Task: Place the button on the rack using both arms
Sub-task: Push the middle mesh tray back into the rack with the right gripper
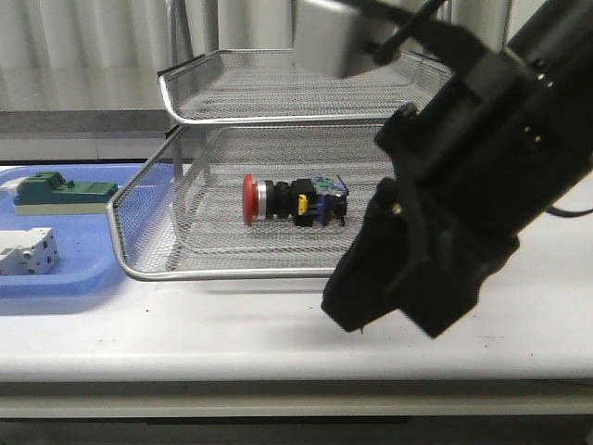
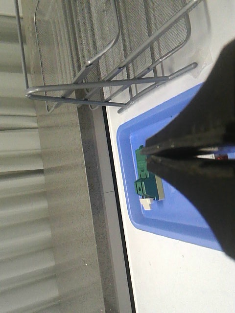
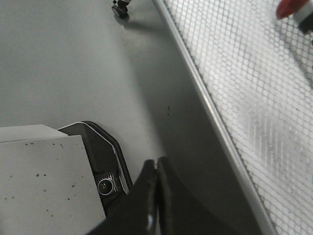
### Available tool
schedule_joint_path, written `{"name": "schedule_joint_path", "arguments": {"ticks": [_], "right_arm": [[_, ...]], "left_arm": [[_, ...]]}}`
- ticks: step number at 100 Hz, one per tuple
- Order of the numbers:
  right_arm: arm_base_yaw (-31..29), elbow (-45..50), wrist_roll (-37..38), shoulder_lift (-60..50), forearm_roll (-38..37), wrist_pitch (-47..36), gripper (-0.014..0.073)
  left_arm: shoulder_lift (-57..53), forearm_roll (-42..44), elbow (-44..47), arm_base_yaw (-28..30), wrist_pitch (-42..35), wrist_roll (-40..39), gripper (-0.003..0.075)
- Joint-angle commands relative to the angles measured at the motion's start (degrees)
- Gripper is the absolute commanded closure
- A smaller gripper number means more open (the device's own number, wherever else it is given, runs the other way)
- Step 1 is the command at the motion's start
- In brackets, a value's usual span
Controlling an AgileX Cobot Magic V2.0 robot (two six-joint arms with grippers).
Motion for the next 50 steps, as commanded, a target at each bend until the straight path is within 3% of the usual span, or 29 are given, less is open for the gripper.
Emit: {"name": "schedule_joint_path", "arguments": {"ticks": [1, 50], "right_arm": [[0.86, -1.93, -0.52, 0.34, 0.17, -3.94, 0.0662], [-0.13, -10.68, -0.52, 9.70, -2.92, -10.25, 0.0662]], "left_arm": [[0.40, -0.83, -1.68, 0.18, -4.73, -0.68, 0.0740], [0.40, -0.83, -1.68, 0.18, -4.73, -0.68, 0.0740]]}}
